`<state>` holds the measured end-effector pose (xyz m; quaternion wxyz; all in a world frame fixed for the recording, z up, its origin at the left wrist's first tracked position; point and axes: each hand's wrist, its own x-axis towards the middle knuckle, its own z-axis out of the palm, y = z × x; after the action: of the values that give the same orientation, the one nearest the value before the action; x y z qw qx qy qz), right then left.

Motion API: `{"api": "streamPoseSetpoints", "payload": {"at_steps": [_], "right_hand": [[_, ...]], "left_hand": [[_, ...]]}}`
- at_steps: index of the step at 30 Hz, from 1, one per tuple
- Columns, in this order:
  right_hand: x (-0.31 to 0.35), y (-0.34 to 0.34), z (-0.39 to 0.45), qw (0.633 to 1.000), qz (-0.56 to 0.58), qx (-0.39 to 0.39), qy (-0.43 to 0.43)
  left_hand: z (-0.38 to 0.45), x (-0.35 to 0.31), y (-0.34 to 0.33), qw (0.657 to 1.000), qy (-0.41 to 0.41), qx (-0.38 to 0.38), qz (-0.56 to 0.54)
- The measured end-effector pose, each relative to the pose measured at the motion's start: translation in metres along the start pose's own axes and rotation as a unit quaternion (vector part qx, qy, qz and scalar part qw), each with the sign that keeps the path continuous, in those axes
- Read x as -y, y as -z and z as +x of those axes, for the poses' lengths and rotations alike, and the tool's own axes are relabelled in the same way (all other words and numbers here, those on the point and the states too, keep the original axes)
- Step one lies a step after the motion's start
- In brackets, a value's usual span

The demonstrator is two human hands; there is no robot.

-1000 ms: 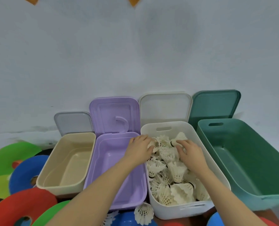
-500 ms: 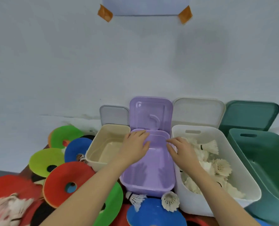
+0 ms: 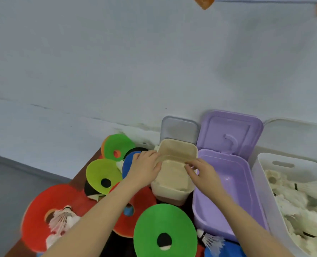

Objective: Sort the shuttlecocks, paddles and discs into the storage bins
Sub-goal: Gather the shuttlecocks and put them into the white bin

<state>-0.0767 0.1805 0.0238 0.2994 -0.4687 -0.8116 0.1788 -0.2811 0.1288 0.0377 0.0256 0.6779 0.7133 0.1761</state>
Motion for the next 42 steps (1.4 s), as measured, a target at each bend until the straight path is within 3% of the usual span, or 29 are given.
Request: {"api": "streamPoseSetpoints", "payload": {"at_steps": [8,12,17,27,29,33,36,42], "right_hand": [[0.047,-0.088,0.045,0.998,-0.002,0.058,0.022],[0.057,-0.12,0.06,0.998,-0.044,0.049,-0.003],[0.052,-0.139,0.09,0.986,-0.148,0.052,-0.054],[0.033,-0.165,0.144,0.928,-0.321,0.165,-0.087],[0.031,-0.168,0.146,0.922,-0.334,0.175,-0.094],[0.03,-0.169,0.152,0.914,-0.359,0.172,-0.083],[0.029,-0.171,0.154,0.914,-0.365,0.159,-0.085],[0.03,-0.175,0.164,0.899,-0.395,0.161,-0.105]], "left_hand": [[0.01,0.124,-0.011,0.998,0.058,0.019,-0.03],[0.014,0.166,-0.025,0.995,0.076,0.041,-0.045],[0.025,0.194,-0.042,0.993,0.077,0.086,-0.03],[0.051,0.21,-0.077,0.99,0.086,0.106,-0.046],[0.051,0.211,-0.08,0.986,0.108,0.075,-0.099],[0.054,0.21,-0.072,0.968,0.153,-0.061,-0.19],[0.064,0.205,-0.063,0.956,0.13,-0.125,-0.229],[0.083,0.181,-0.064,0.945,0.09,-0.162,-0.27]]}}
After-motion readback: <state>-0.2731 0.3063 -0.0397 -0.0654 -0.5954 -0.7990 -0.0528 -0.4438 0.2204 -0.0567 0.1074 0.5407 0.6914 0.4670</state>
